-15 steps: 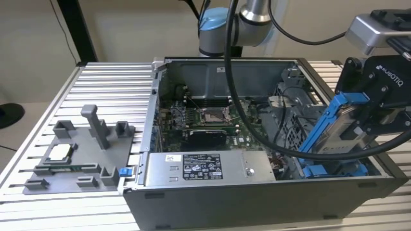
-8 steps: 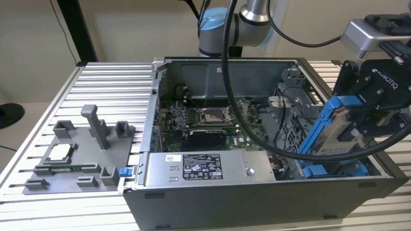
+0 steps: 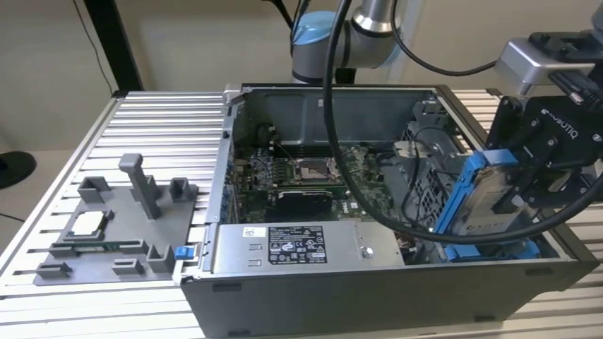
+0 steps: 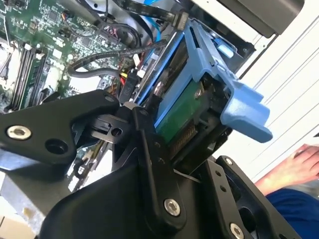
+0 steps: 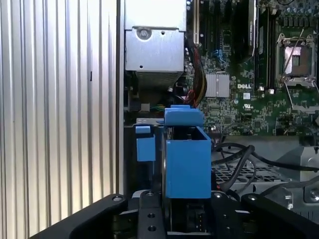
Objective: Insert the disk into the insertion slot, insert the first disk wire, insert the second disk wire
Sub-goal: 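Insert the disk into the insertion slot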
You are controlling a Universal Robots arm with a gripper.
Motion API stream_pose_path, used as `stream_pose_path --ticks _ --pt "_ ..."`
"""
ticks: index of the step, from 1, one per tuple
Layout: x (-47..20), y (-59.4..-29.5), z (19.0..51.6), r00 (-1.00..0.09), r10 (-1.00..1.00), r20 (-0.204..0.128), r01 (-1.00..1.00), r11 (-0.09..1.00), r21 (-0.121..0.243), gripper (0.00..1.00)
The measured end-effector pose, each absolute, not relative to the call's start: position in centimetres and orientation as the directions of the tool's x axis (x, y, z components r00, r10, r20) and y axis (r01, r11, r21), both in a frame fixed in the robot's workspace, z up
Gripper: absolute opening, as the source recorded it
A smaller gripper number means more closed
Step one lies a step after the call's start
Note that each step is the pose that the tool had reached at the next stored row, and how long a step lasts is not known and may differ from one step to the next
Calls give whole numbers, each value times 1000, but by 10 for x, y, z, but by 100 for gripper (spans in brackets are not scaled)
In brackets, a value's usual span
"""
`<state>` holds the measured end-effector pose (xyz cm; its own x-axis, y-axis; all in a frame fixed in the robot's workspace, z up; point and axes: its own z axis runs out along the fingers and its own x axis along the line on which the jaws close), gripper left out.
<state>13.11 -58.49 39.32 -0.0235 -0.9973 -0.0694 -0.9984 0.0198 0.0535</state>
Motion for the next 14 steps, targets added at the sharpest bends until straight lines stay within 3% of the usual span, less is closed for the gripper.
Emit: stream_pose_path --ticks 9,14 --pt "132 -583 377 -23 -997 -69 -998 20 54 0" --pt "133 -579 373 -24 -996 -91 -998 19 54 0"
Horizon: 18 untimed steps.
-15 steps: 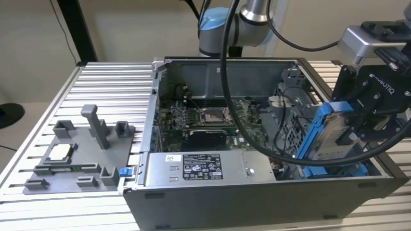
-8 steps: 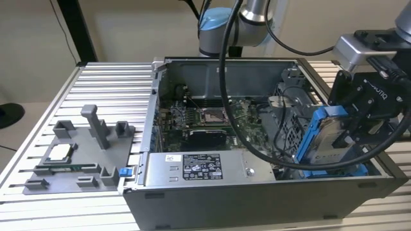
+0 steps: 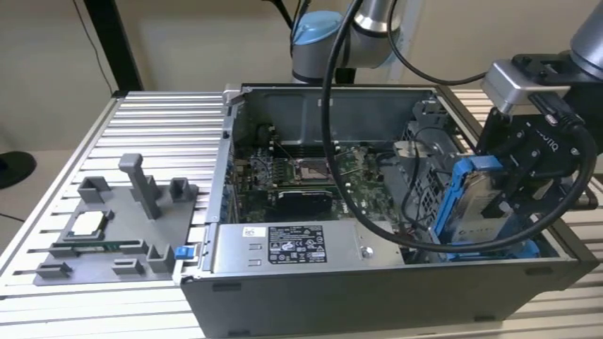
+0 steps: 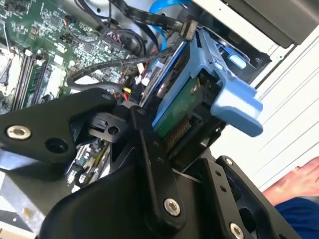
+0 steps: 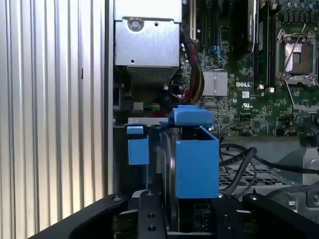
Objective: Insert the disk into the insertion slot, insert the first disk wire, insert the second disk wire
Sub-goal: 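Insert the disk into the insertion slot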
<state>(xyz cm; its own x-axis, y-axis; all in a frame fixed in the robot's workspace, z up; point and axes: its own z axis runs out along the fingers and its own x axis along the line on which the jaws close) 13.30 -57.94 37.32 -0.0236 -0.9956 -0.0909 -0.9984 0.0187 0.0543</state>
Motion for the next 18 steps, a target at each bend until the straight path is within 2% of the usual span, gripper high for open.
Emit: stream_pose_path --ticks 3,4,8,18 --pt "134 -579 368 -23 -995 -92 -998 18 54 0" --pt "134 -579 368 -23 -995 -93 -998 18 54 100" --pt "134 -579 371 -24 -996 -91 -998 19 55 100" --pt "134 -579 404 -25 -995 -93 -998 20 56 100"
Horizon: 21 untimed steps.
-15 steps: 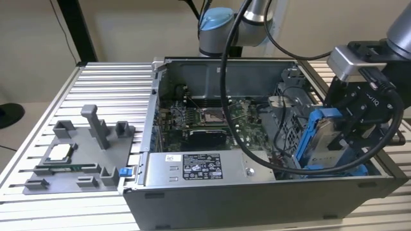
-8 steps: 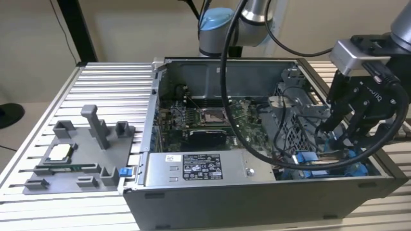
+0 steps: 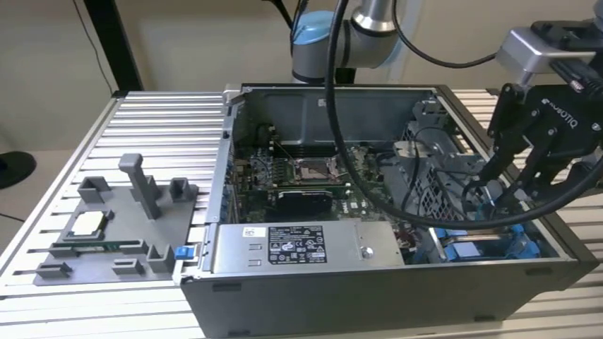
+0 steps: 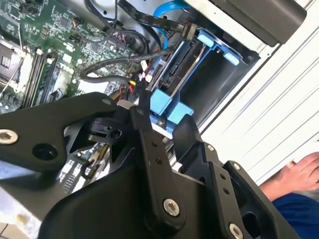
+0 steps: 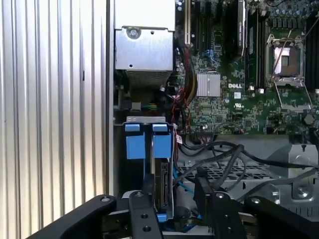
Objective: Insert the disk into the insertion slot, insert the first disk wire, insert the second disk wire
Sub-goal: 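Insert the disk into the insertion slot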
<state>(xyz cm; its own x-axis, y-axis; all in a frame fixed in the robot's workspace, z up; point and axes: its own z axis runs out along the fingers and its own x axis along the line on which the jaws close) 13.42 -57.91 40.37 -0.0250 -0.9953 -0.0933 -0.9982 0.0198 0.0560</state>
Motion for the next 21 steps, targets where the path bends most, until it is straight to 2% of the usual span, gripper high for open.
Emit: stream_pose_path --ticks 9,14,21 --pt "121 -569 397 -22 -995 -97 -999 18 41 100" --pt "120 -567 391 26 -995 -101 -999 -29 27 100" --pt "120 -566 391 69 -987 -148 -997 -73 21 100"
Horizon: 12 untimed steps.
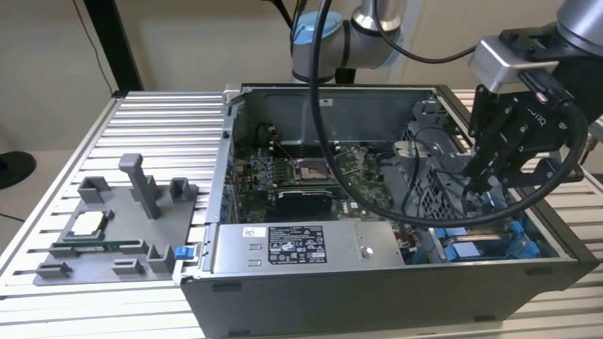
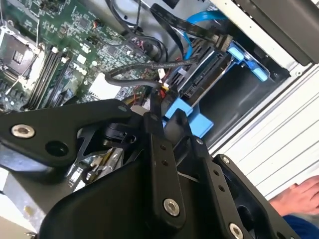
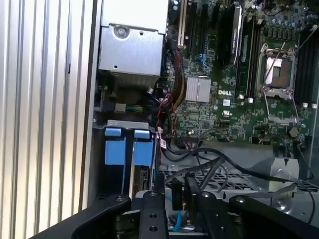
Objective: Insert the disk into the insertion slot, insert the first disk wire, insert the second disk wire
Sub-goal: 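Insert the disk into the insertion slot, then insert the first disk wire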
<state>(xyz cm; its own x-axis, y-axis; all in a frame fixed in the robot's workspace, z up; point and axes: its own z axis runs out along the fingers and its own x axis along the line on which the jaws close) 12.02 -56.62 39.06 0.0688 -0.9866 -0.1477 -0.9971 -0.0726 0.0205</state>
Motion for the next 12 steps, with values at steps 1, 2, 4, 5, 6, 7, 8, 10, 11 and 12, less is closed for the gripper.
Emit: stream_pose_path --ticks 1,2,4,5,6,7,8,10,11,12 --pt "120 -566 390 77 -985 -152 -997 -80 19 100" --pt "120 -566 390 84 -984 -156 -996 -88 17 100" --pt "120 -566 390 99 -981 -168 -995 -101 9 100" --pt "120 -566 390 104 -979 -175 -994 -106 3 100" --pt "120 -566 390 108 -978 -179 -994 -110 -3 100" --pt "120 -566 390 111 -977 -181 -994 -111 -9 100" --pt "121 -566 390 112 -977 -181 -994 -112 -14 100" --pt "121 -566 390 114 -977 -181 -994 -112 -22 100" --pt "121 -566 390 115 -977 -180 -993 -112 -27 100" --pt "120 -566 390 116 -977 -179 -993 -112 -33 100"
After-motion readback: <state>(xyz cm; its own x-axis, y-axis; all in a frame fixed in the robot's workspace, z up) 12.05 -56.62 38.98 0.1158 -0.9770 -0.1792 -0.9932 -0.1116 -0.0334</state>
